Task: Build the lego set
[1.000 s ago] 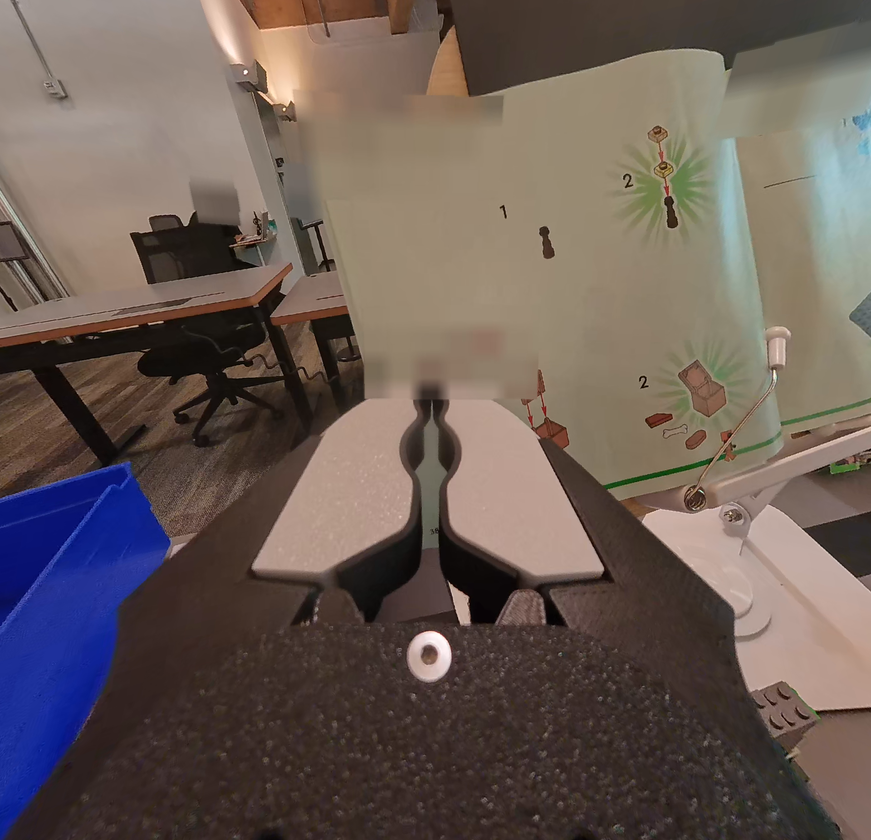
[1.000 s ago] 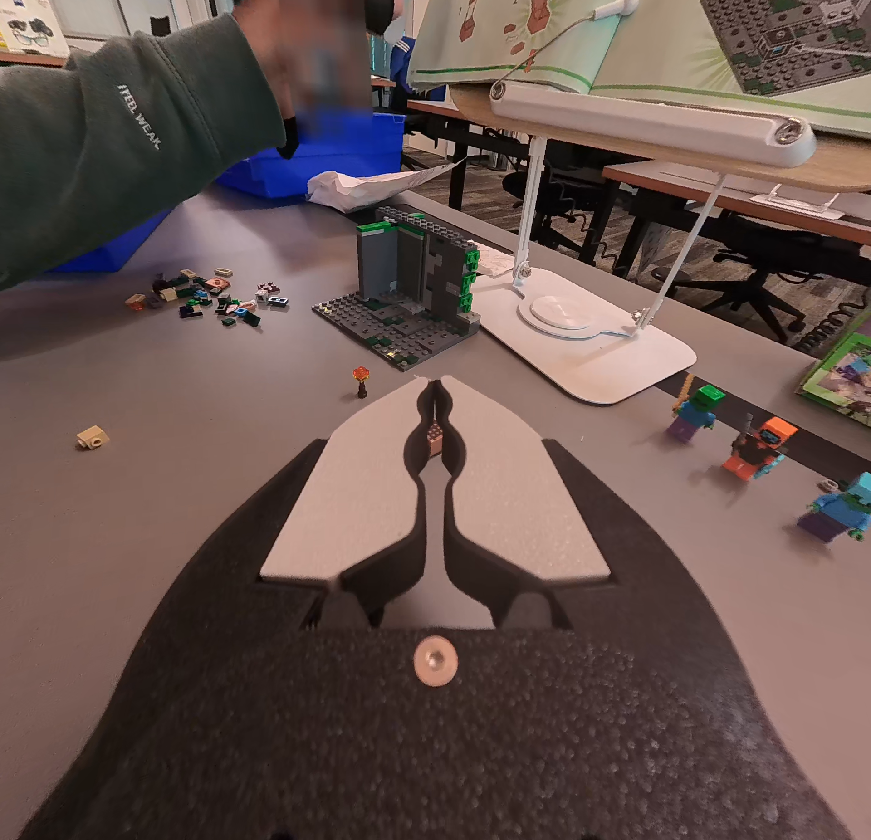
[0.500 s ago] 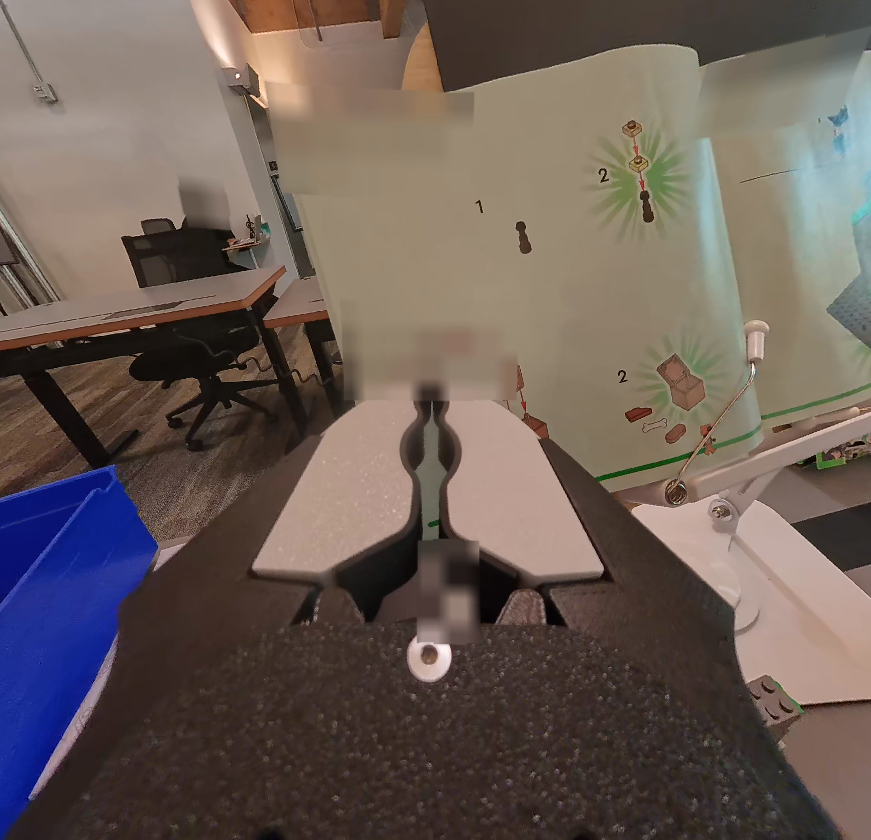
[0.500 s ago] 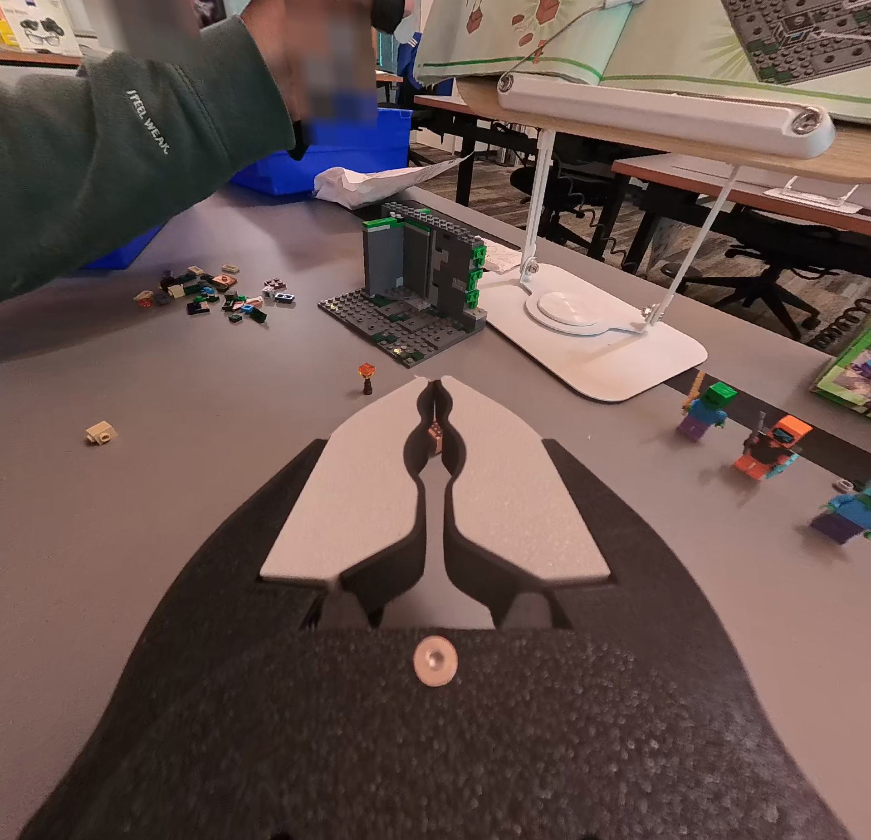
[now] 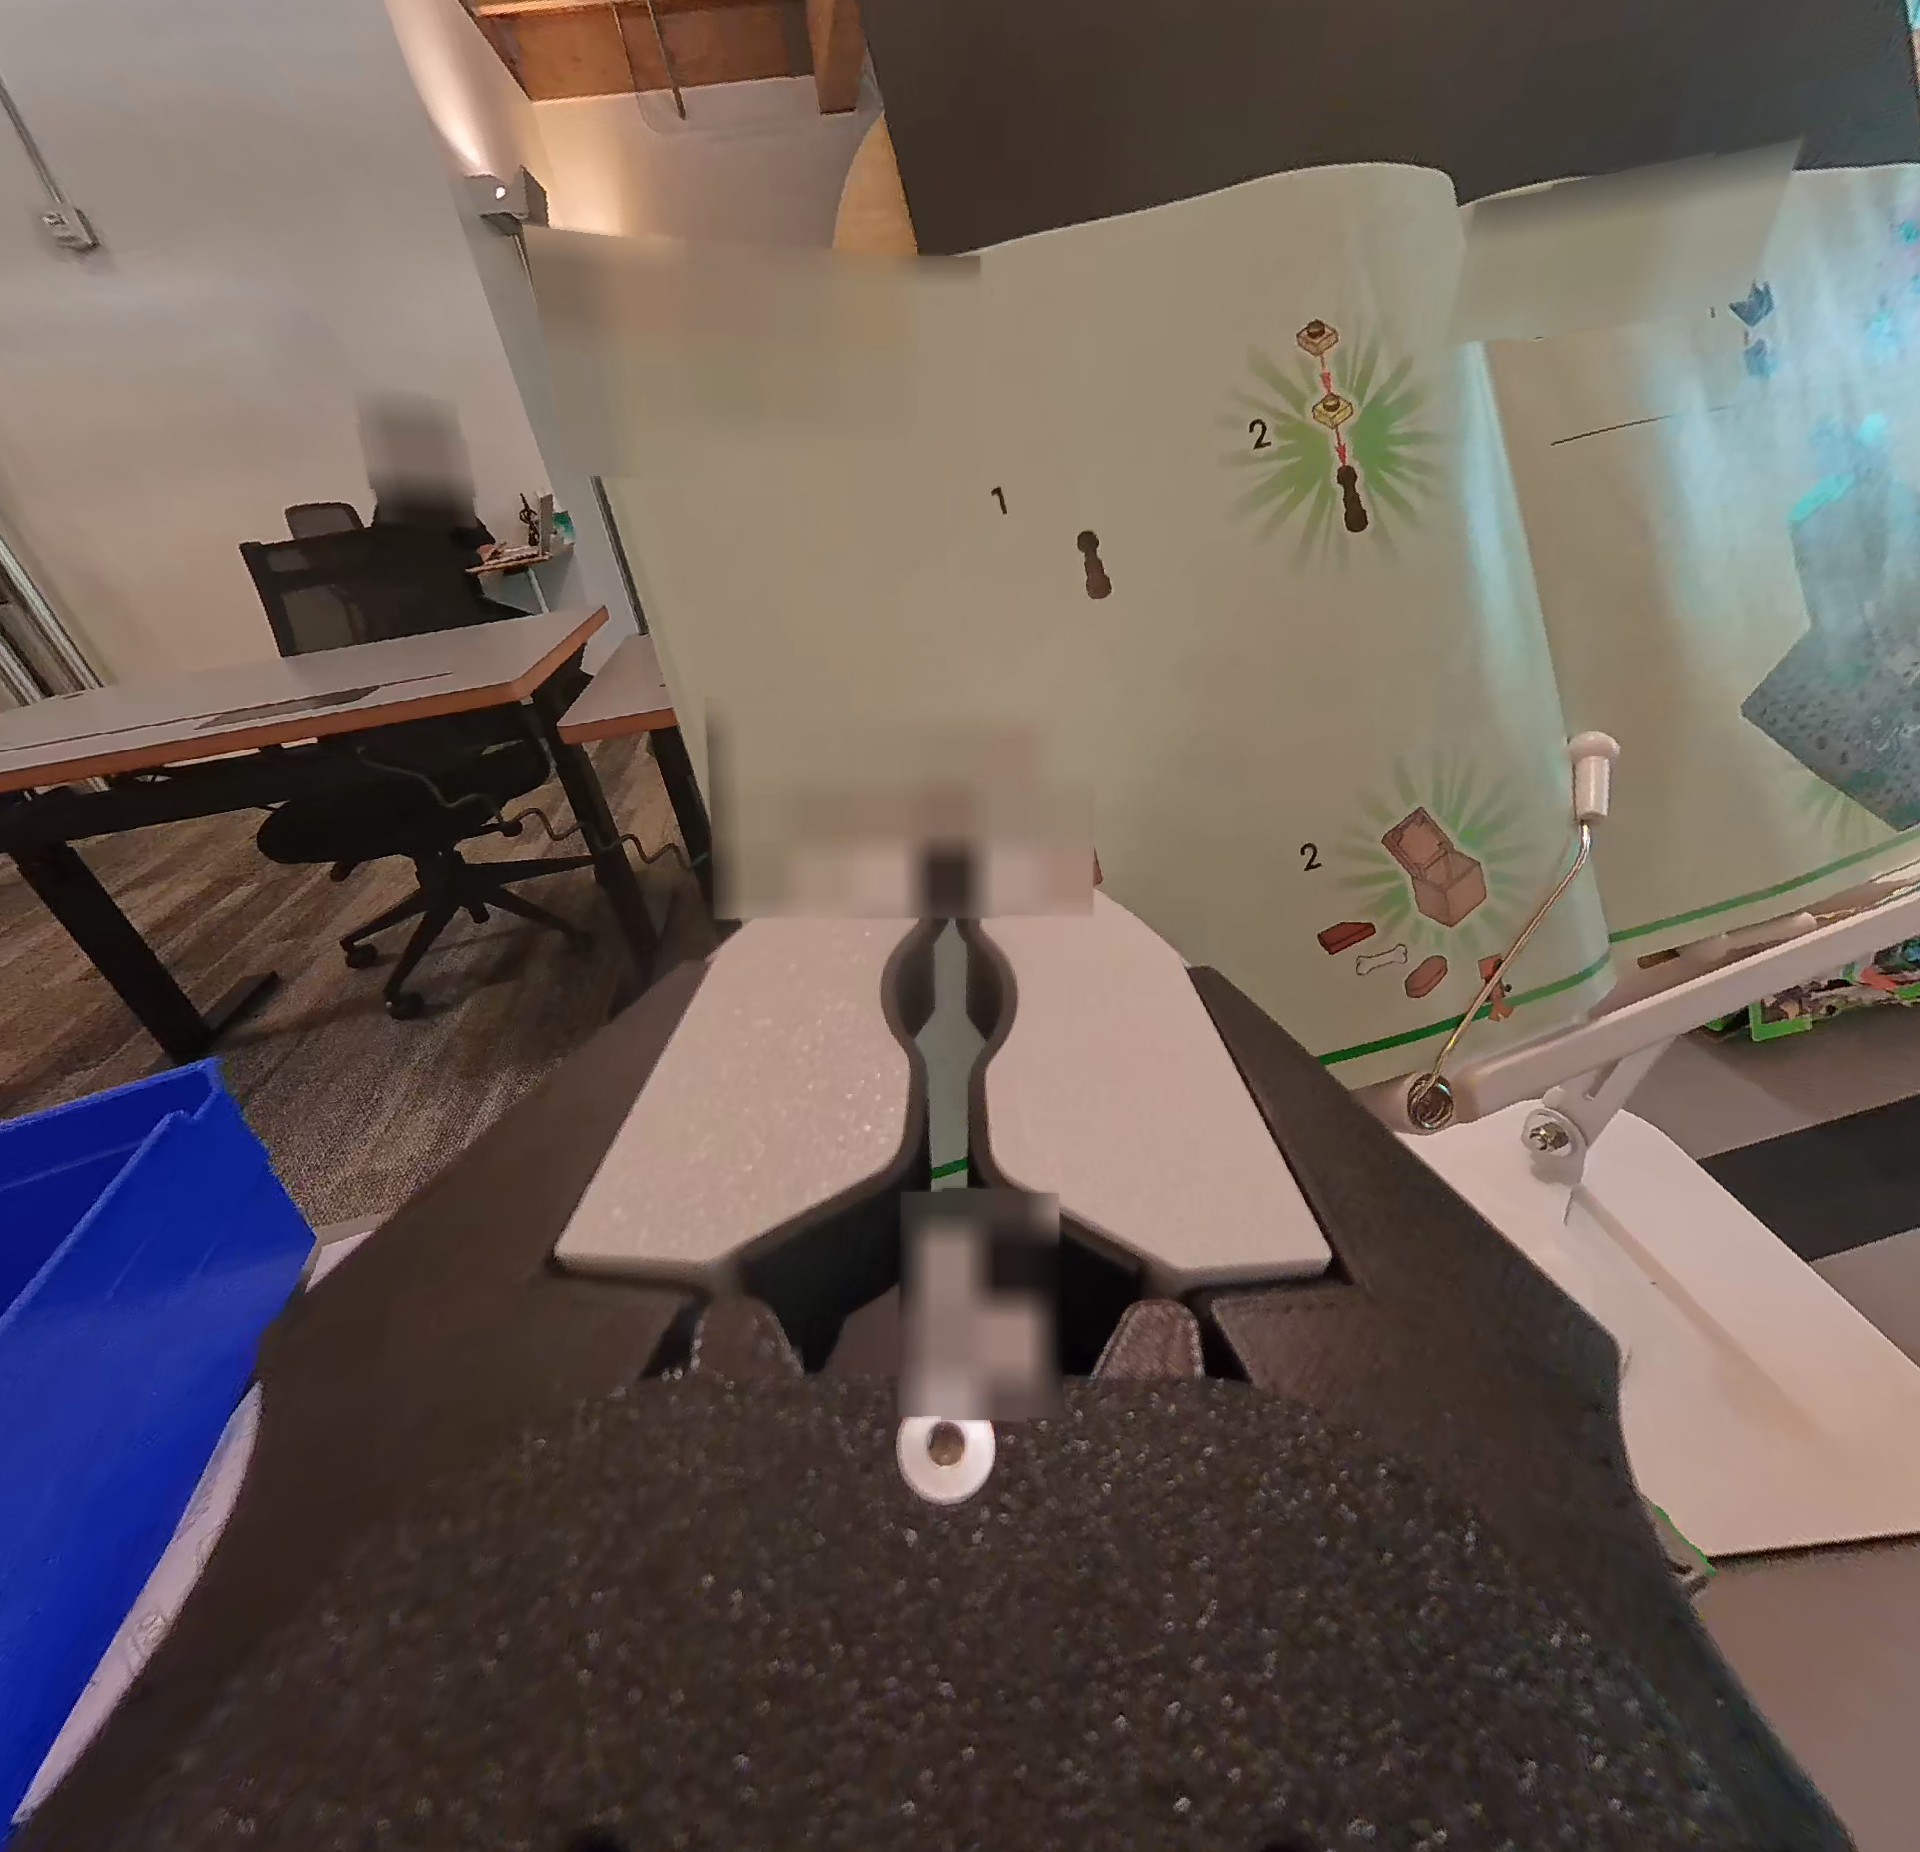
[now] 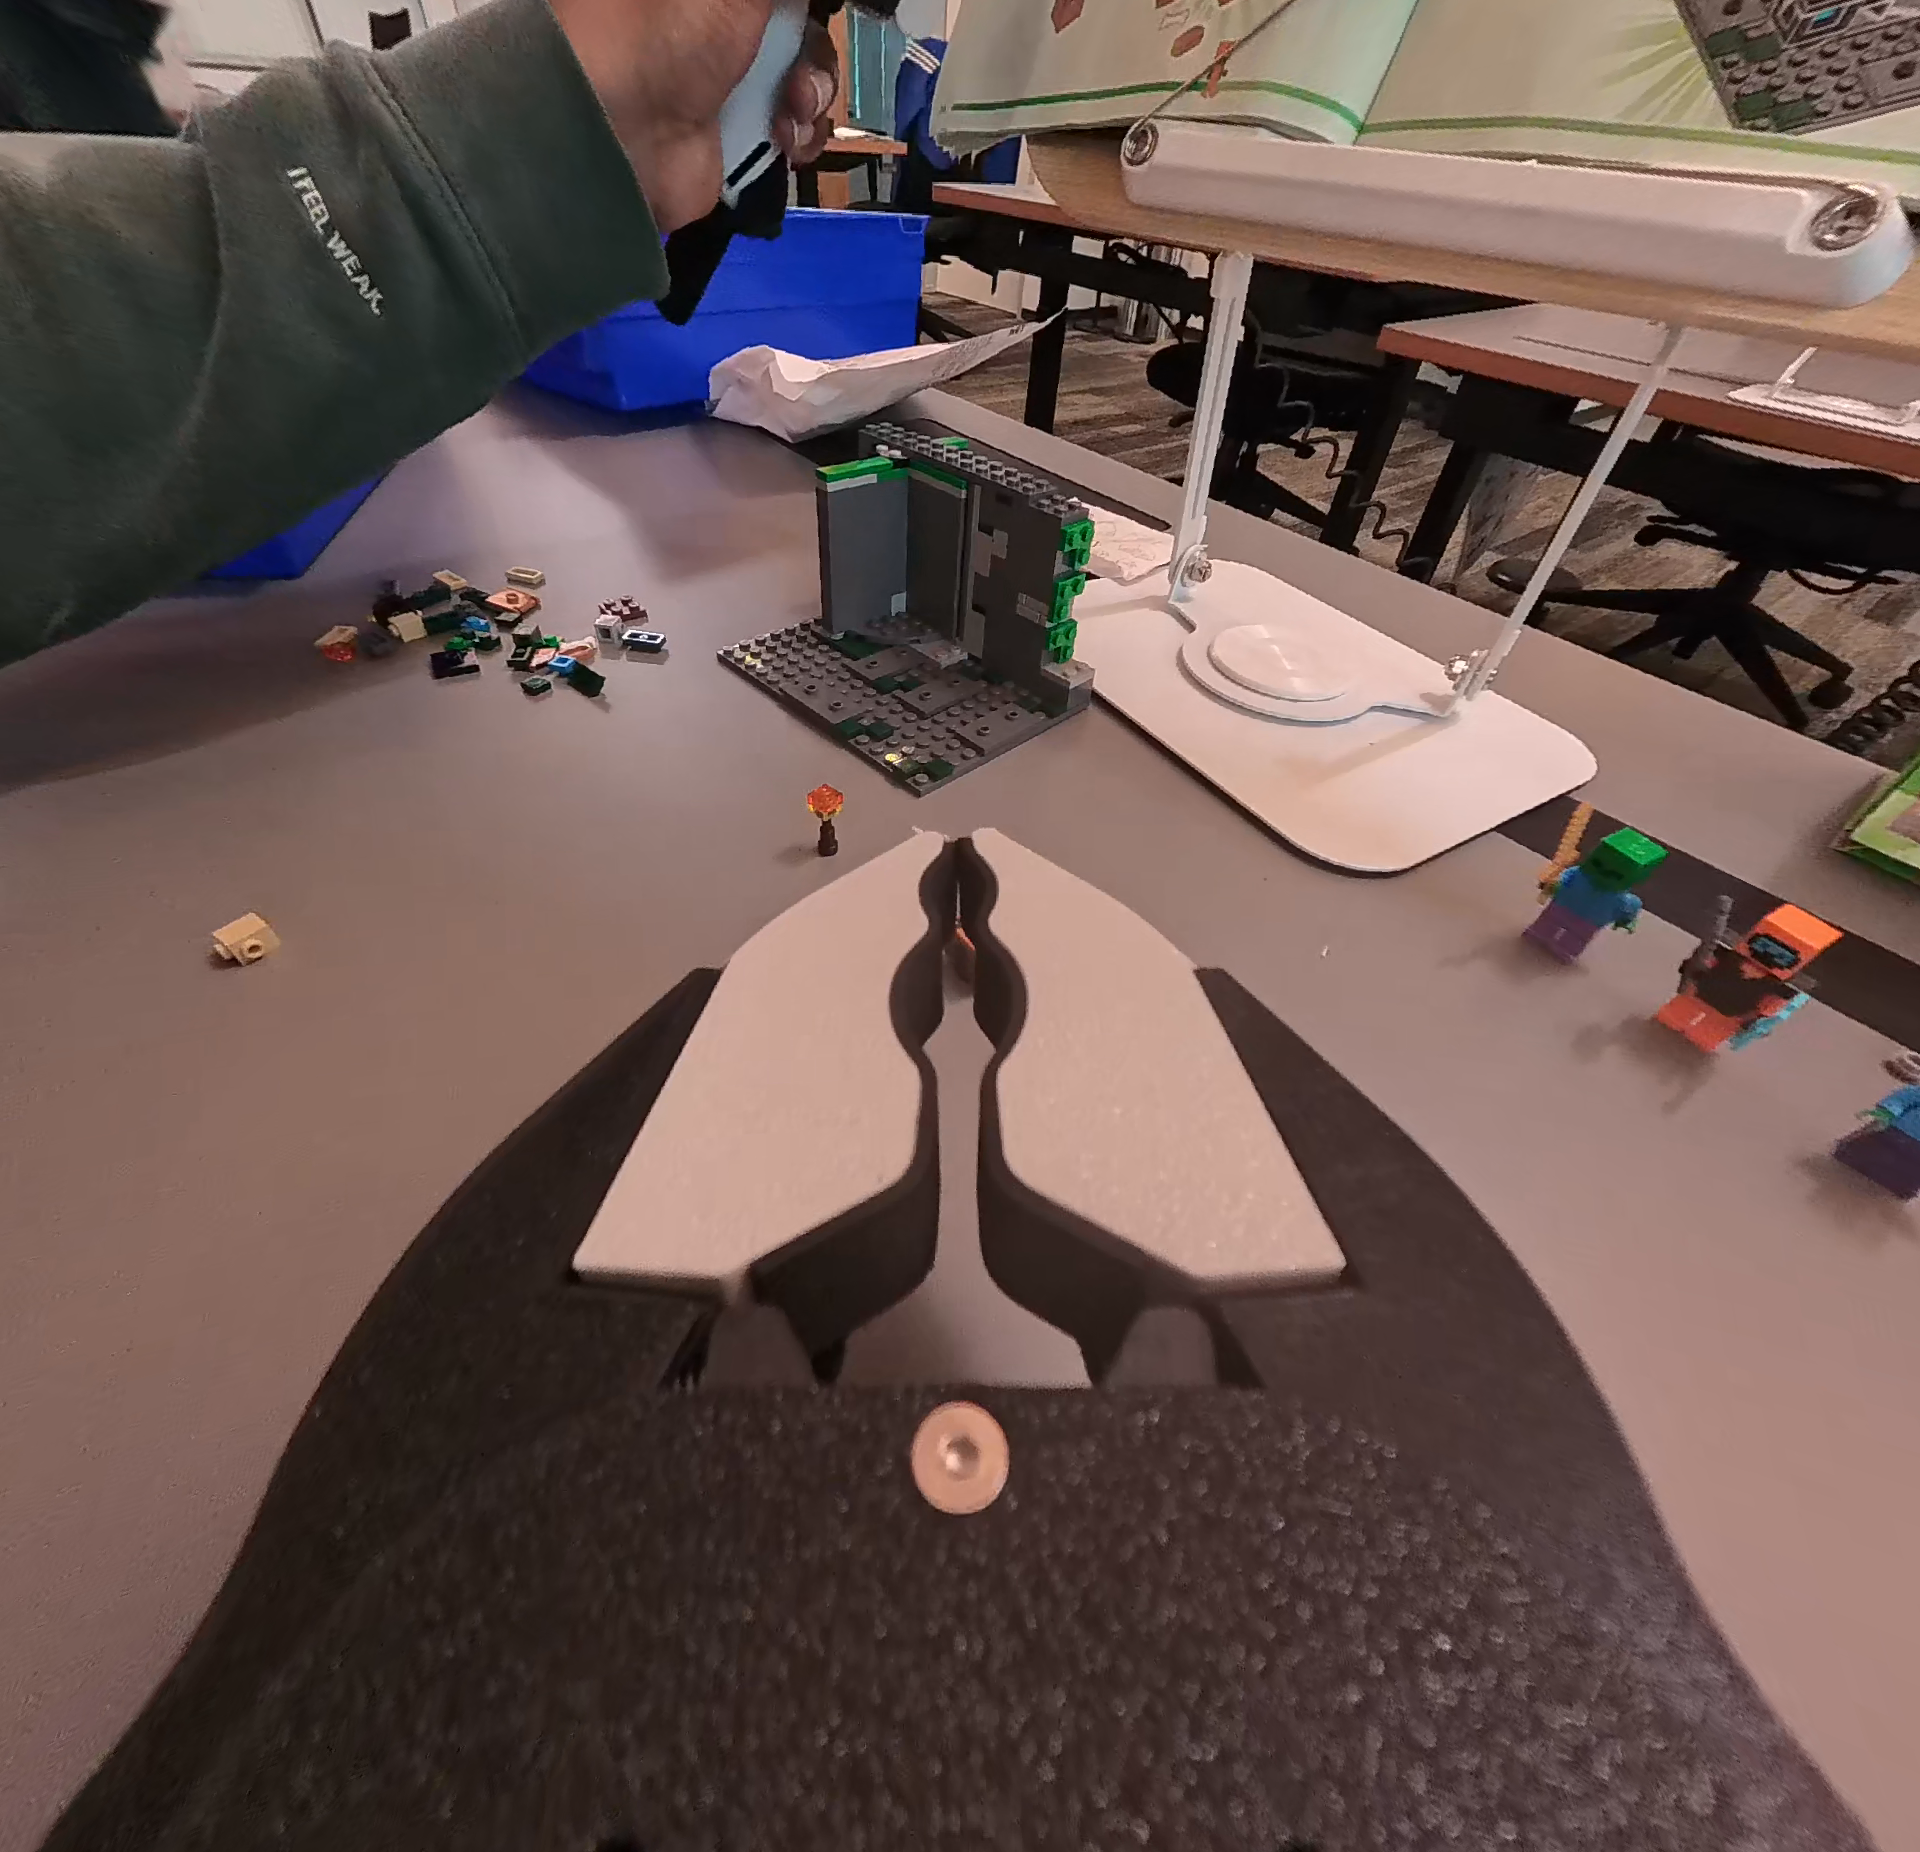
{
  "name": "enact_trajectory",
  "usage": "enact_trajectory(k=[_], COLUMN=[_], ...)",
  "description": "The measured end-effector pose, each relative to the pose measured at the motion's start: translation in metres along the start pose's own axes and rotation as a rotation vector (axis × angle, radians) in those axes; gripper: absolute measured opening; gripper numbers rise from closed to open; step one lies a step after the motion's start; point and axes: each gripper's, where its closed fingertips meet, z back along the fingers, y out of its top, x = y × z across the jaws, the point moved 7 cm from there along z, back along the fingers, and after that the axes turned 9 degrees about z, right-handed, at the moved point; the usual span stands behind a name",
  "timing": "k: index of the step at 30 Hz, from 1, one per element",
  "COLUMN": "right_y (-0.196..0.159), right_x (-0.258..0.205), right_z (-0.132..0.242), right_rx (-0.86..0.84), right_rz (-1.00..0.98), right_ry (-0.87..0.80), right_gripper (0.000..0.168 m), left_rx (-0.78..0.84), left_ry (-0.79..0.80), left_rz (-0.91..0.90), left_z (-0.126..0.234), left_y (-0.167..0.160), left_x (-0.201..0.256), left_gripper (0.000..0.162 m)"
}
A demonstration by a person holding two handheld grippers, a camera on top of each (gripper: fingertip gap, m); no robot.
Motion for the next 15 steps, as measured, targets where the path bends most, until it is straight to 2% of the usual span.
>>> enact_trajectory(k=[11,15], right_y=[0.000,0.001], right_x=[-0.002,-0.002], right_z=[0.000,0.000], right_rx=[-0.004,-0.003], right_rz=[-0.004,-0.004], right_ry=[0.018,0.019], right_gripper=[0.000,0.000], left_rx=[-0.024,-0.057], left_ry=[-0.038,-0.086], left_rz=[-0.005,0.004], left_z=[0.005,0.021], left_y=[-0.006,-0.012], left_x=[0.009,0.013], left_gripper=[0.000,0.000])
